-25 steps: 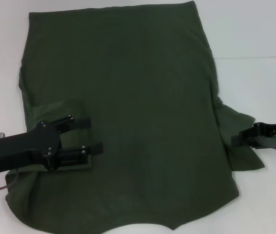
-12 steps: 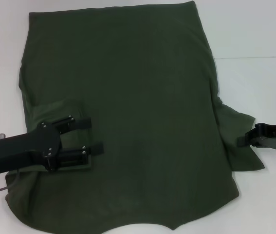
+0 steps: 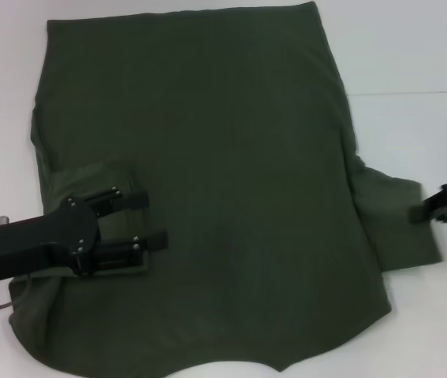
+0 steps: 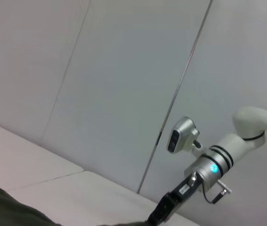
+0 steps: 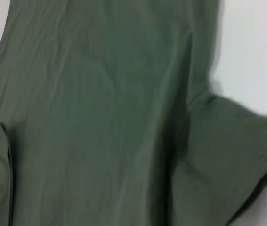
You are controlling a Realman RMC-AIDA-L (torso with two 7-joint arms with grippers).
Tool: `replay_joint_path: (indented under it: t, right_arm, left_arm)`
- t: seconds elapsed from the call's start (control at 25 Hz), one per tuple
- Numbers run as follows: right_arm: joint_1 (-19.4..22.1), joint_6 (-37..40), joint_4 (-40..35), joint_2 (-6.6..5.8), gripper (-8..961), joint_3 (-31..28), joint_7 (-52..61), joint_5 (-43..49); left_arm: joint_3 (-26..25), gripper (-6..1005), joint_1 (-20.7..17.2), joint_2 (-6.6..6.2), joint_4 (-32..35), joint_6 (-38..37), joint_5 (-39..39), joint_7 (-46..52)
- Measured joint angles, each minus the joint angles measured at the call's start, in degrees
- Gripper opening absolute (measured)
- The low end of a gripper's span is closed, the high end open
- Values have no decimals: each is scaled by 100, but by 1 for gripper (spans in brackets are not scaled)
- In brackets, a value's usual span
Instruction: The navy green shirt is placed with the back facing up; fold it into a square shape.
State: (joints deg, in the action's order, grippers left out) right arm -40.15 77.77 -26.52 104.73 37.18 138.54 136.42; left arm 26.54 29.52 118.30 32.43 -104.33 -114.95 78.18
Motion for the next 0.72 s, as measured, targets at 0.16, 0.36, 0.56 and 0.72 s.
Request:
replay_joint_path:
  t: [0.16, 0.36, 0.56, 0.72]
  right_arm:
    - [-60, 227, -8, -251, 54, -85, -59, -8]
    - [-235, 458, -267, -342, 70, -33, -91, 10]
    - [-443, 566, -552, -338, 86, -14, -91, 44]
    - [-701, 695, -550, -249, 99, 28, -95, 48]
  left_arm:
    - [-6, 905, -5, -8, 0, -8, 0, 20]
    - [-11, 905, -4, -10, 19, -15, -1, 73]
    - [-29, 905, 15, -21, 37, -69, -1, 142]
    - [-67, 905, 22, -26, 42, -98, 6, 175]
